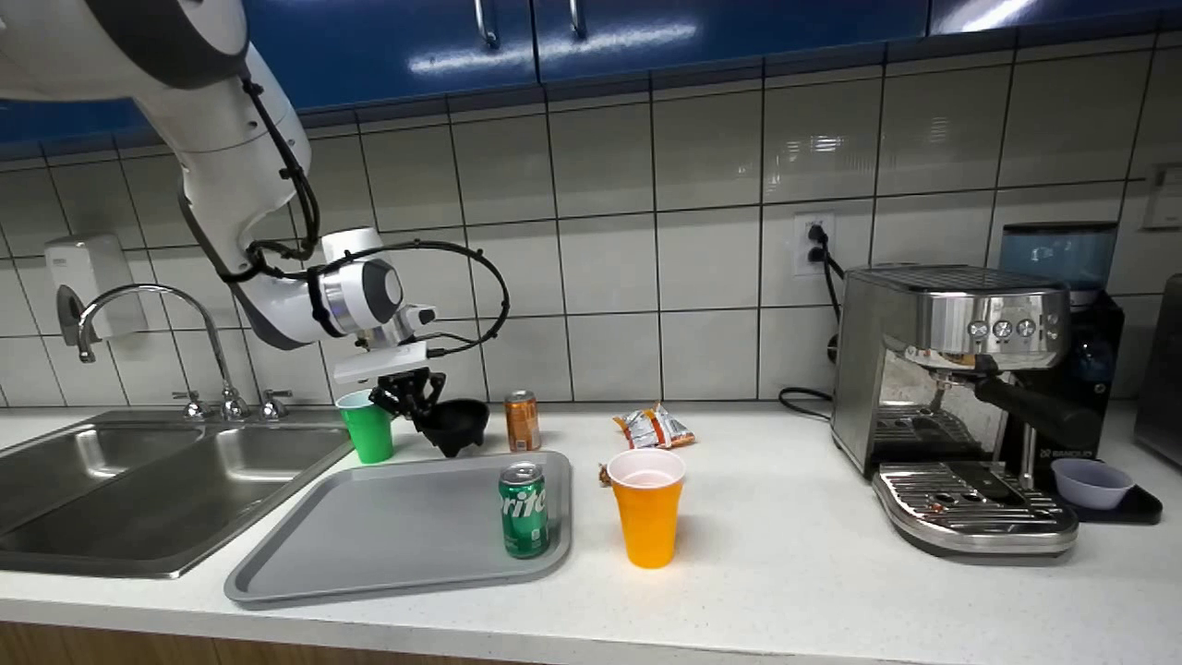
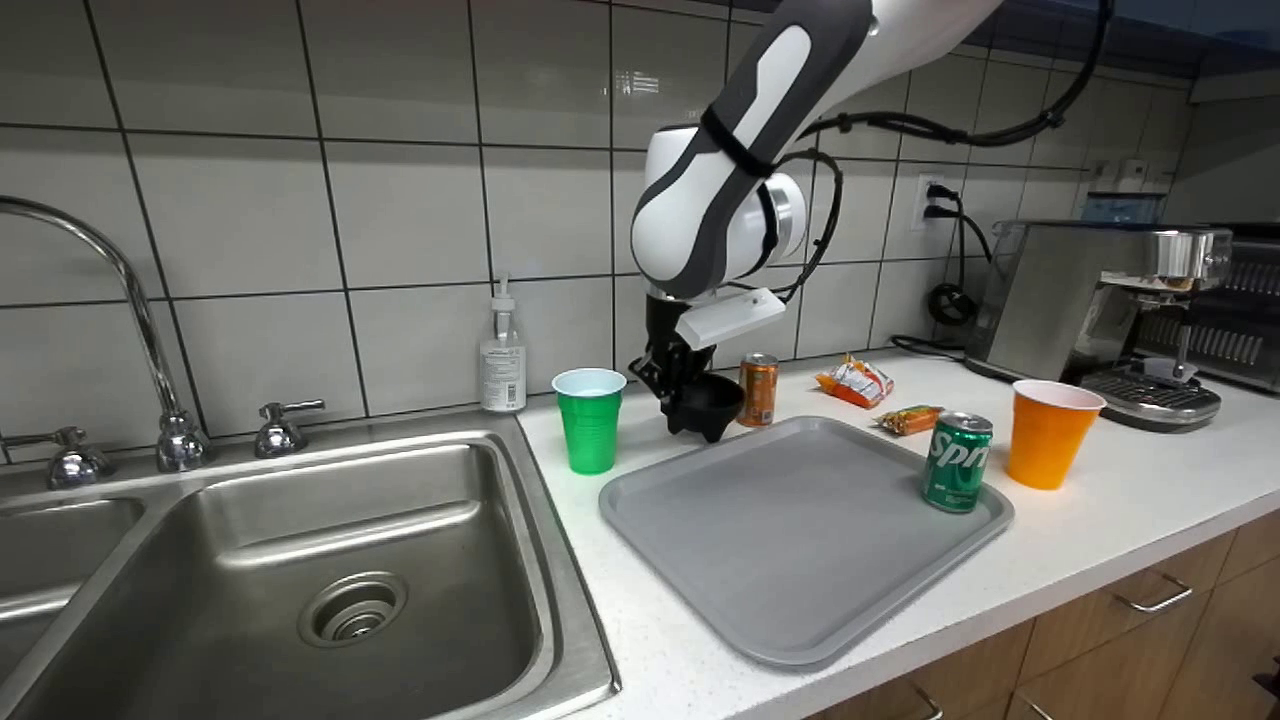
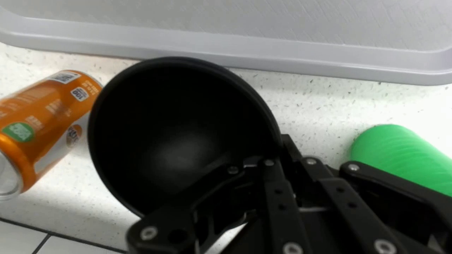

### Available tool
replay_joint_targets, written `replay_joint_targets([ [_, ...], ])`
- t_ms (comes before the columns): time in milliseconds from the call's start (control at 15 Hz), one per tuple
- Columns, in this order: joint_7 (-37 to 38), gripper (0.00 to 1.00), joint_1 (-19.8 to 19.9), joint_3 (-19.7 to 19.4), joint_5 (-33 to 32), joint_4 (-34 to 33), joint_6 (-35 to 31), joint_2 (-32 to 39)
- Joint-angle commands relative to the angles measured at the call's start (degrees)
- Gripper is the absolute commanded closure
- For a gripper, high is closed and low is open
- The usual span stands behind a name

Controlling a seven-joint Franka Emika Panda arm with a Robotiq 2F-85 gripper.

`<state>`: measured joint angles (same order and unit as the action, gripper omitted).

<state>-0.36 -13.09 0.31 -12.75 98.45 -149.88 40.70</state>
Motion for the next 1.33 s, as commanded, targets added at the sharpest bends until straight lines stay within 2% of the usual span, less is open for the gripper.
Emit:
replay_joint_targets([
  [0,-1.9,0.98,0.3,0.6,-0.3,-6.6,2.9,3.9],
  [533,-2.4,0.98,0.0,0.3,-0.4,-12.5,4.7,8.3],
  [600,-2.3,0.67,0.0,0.3,-0.3,-12.6,4.9,8.1],
  [733,-2.2,0.59,0.2,0.4,-0.2,-12.3,4.2,7.6],
  [1067,-2.7,0.20,1.2,1.4,0.9,-9.8,4.7,4.7],
  [1267,-2.3,0.01,1.6,1.5,1.6,-7.7,5.7,2.7],
])
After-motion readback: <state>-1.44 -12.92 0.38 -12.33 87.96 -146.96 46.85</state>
